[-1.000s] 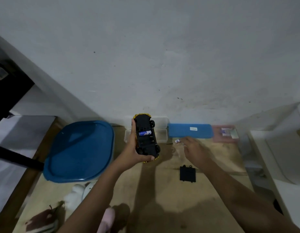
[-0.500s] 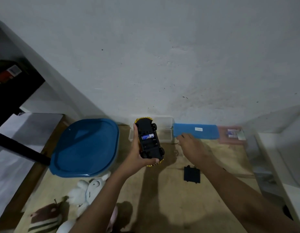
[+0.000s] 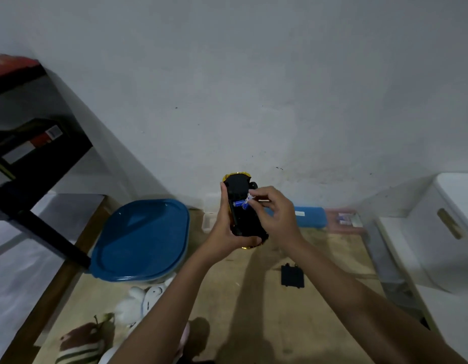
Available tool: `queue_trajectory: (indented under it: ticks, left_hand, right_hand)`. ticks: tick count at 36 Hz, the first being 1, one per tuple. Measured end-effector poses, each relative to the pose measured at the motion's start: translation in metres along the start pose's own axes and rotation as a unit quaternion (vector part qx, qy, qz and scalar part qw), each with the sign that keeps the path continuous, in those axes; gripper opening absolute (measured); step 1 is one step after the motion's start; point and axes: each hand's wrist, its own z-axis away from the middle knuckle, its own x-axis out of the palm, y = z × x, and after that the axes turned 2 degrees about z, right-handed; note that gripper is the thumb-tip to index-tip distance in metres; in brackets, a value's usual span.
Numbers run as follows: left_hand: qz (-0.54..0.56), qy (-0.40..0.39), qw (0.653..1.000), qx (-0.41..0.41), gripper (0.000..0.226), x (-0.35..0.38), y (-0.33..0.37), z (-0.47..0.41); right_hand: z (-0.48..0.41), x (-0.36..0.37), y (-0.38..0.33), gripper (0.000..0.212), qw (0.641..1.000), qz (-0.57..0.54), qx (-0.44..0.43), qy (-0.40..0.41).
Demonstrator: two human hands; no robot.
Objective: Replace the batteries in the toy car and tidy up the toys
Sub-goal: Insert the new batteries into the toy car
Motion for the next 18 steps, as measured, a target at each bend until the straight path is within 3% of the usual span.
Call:
queue_trajectory:
  ticks: [6, 11, 18]
  left_hand:
    - [-0.025, -0.027, 0.998, 0.046, 0.127, 0.005, 0.018, -0.006]
    - [-0.031, -0.036, 0.997, 0.057, 0.13, 0.003, 0.027, -0.008]
    - [-0.041, -0.061, 0.996, 0.048, 0.131, 0.0, 0.036, -0.017]
  right_hand:
    - [-0.008, -0.019, -0.01, 0.018, 0.971, 0.121, -0.161, -0.126]
    - [-0.022, -0.037, -0.015, 0.018, 0.949, 0.2, -0.19, -0.154]
    - [-0.032, -0.043, -0.02, 0.011, 0.945, 0.232, -0.189, -0.128]
